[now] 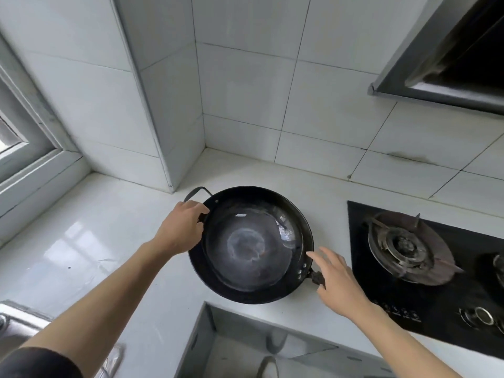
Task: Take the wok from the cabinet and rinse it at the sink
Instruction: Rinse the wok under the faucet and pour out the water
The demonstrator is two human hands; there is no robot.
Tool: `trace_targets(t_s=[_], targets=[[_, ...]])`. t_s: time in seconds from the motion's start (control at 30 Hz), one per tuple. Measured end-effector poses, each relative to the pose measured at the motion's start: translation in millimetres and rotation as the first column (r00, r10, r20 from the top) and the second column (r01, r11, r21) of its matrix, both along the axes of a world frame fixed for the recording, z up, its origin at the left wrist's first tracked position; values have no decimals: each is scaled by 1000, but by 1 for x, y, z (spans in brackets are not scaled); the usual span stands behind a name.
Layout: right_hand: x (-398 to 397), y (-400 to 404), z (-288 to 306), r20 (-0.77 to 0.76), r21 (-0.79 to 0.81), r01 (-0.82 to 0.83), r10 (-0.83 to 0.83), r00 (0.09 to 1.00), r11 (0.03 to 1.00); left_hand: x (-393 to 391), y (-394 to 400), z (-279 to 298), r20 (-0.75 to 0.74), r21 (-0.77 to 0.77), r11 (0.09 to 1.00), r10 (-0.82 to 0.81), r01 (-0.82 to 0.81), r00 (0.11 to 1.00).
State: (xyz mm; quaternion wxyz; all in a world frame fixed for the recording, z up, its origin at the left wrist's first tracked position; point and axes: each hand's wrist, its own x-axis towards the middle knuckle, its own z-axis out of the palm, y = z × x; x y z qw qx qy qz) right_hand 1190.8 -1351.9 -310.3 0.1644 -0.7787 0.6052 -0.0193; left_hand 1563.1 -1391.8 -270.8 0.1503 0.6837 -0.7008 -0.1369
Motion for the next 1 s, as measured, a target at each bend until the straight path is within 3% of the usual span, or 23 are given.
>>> trace_targets(t_s=[0.2,0.3,0.5,0.83,1.0], targets=[[-1,-4,-14,-43,9,4,-3,999,1000,13,-12,-10,300,49,983,-186,180,936],[-1,-6,-23,-4,10,39,-39,999,999,19,-18,-12,371,76,963,-269,260,889],[-6,-6,-42,79,43,61,-64,995,997,26,-11,-31,405,59,907,-403,416,821],[-11,-10,-54,58,-3,40,-39,998,999,32,15,-52,372,186,861,-507,473,778],[-10,-9,-53,75,-3,58,-57,996,998,35,27,-64,350,96,848,-519,521,780]])
